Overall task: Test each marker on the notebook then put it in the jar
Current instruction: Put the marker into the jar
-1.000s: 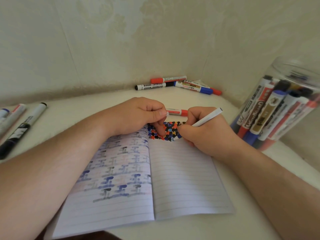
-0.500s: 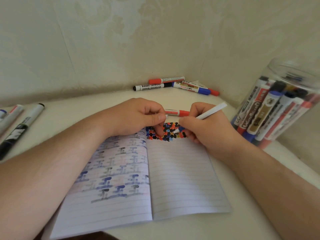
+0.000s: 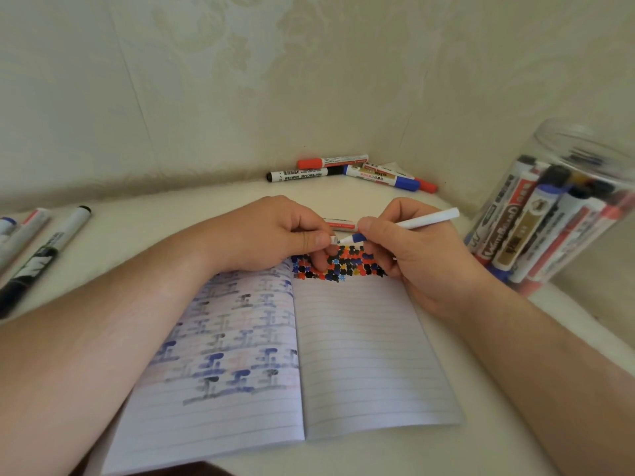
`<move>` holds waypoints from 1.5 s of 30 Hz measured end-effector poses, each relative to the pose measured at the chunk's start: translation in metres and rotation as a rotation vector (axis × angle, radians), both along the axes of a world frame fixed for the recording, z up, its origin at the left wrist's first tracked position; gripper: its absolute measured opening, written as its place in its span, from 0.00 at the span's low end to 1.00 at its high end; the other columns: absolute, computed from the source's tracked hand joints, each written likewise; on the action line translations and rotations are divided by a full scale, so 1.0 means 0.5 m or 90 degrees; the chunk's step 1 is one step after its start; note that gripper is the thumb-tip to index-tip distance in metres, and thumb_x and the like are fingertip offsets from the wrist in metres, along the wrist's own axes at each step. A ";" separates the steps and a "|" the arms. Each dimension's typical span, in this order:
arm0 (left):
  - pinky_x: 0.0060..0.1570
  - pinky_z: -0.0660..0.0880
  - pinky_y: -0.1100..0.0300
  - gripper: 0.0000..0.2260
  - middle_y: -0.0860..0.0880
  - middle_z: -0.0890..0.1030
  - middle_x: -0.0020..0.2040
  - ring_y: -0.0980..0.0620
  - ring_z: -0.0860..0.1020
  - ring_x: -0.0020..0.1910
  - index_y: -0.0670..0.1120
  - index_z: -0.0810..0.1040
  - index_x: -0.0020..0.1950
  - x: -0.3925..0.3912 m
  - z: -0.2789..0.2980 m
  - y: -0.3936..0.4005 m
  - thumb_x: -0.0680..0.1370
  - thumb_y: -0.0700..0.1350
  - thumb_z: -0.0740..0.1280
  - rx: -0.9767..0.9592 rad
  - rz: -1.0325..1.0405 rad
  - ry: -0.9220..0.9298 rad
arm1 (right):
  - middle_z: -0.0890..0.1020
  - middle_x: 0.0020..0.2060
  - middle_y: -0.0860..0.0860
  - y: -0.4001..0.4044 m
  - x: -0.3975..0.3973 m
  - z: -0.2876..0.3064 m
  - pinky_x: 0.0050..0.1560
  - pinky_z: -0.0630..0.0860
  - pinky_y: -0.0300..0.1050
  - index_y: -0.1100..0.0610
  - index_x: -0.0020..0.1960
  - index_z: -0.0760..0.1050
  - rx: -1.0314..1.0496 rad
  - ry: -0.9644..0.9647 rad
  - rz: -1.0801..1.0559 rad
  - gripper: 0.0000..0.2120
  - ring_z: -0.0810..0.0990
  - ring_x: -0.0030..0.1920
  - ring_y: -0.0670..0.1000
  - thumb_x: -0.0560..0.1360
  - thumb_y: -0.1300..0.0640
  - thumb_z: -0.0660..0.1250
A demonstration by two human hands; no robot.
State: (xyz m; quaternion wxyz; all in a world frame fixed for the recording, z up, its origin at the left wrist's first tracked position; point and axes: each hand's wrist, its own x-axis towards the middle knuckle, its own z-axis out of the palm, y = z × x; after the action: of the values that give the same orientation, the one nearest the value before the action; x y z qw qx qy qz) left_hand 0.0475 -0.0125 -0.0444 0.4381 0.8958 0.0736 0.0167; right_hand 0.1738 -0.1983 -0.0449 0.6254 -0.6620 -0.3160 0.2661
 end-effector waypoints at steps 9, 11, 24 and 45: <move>0.62 0.76 0.55 0.07 0.56 0.88 0.44 0.61 0.85 0.49 0.57 0.84 0.49 0.001 -0.005 0.002 0.83 0.51 0.67 0.022 0.009 -0.017 | 0.83 0.31 0.47 -0.008 0.005 -0.010 0.29 0.71 0.38 0.55 0.44 0.83 0.001 -0.106 0.064 0.03 0.75 0.29 0.46 0.76 0.60 0.76; 0.63 0.76 0.51 0.07 0.55 0.88 0.44 0.59 0.85 0.49 0.56 0.84 0.50 0.002 -0.007 0.004 0.83 0.50 0.67 0.011 0.019 -0.033 | 0.88 0.40 0.51 -0.010 0.006 -0.002 0.31 0.71 0.41 0.55 0.49 0.86 -0.016 -0.082 0.071 0.05 0.77 0.32 0.49 0.80 0.54 0.72; 0.49 0.75 0.50 0.09 0.60 0.85 0.37 0.50 0.80 0.41 0.59 0.82 0.46 0.001 -0.005 0.005 0.83 0.49 0.67 0.114 0.111 -0.186 | 0.88 0.52 0.51 -0.006 -0.014 -0.003 0.33 0.67 0.43 0.47 0.59 0.83 0.009 -0.064 0.042 0.19 0.79 0.40 0.55 0.89 0.49 0.52; 0.58 0.73 0.59 0.13 0.58 0.83 0.60 0.59 0.78 0.56 0.58 0.82 0.67 0.033 -0.045 0.028 0.83 0.52 0.67 0.293 0.121 -0.107 | 0.85 0.44 0.46 -0.240 0.074 0.299 0.51 0.80 0.53 0.40 0.53 0.71 -0.105 -0.622 -0.404 0.10 0.83 0.46 0.46 0.79 0.51 0.71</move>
State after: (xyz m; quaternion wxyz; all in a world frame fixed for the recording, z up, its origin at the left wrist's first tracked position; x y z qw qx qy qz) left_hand 0.0640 0.0015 -0.0669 0.2237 0.9564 0.1147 0.1485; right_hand 0.2106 -0.3183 0.1047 0.4025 -0.8166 -0.3325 -0.2462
